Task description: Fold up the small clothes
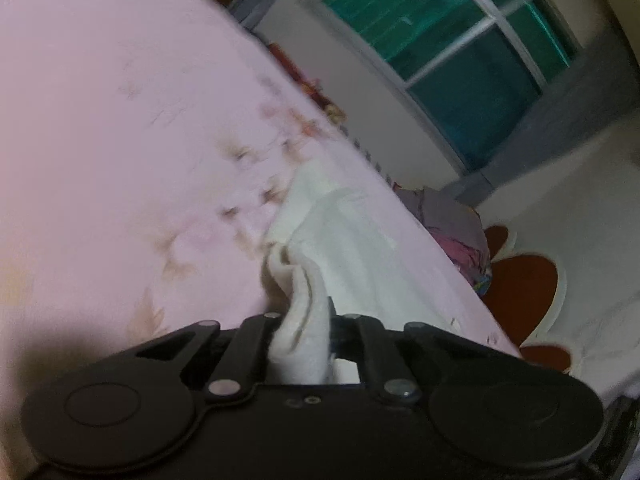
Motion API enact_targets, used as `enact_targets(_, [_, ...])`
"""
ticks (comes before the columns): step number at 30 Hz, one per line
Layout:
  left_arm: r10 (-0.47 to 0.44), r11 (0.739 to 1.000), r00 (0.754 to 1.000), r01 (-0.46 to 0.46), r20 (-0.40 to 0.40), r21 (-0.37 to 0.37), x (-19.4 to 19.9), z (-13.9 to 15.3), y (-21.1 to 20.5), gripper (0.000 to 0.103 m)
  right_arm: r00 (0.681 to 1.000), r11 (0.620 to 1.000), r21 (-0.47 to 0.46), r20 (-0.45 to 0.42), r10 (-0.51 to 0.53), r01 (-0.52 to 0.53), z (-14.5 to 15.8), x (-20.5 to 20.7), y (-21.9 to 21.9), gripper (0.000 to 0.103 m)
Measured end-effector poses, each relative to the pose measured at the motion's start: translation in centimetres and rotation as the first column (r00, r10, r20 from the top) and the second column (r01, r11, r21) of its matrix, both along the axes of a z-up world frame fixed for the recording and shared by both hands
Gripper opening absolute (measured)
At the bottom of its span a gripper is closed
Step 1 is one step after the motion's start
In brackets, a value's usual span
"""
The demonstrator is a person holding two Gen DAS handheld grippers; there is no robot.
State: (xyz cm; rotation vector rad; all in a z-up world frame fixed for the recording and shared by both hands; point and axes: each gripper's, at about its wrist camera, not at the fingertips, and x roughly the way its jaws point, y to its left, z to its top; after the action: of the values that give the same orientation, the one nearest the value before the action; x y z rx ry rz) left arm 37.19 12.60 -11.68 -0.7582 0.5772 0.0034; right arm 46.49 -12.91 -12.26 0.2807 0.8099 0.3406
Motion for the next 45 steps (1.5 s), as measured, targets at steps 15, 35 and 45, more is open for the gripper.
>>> enact_targets(15, [-0.517,0.794,0.856,0.483,-0.008,0.369,2.3,8.9,-19.0,0.007,0.989,0.961,0.236,-0.007,-0.148,0.146,2.4,-1.5,-11.9,0.000])
enact_targets(35, [-0.416,0.841,0.886,0.461,-0.206,0.284,6.8,3.6,-15.5,0.022,0.993,0.913,0.392,-0.077,-0.091,0.114,2.5,-3.0,-20.3,0.042])
enact_targets(45, [-0.449,0.819,0.877,0.481,-0.174,0.311,7.8,3.8,-15.1,0.022,0.991,0.943,0.318,-0.117,-0.067,0.102,0.7,-1.3,-18.7,0.042])
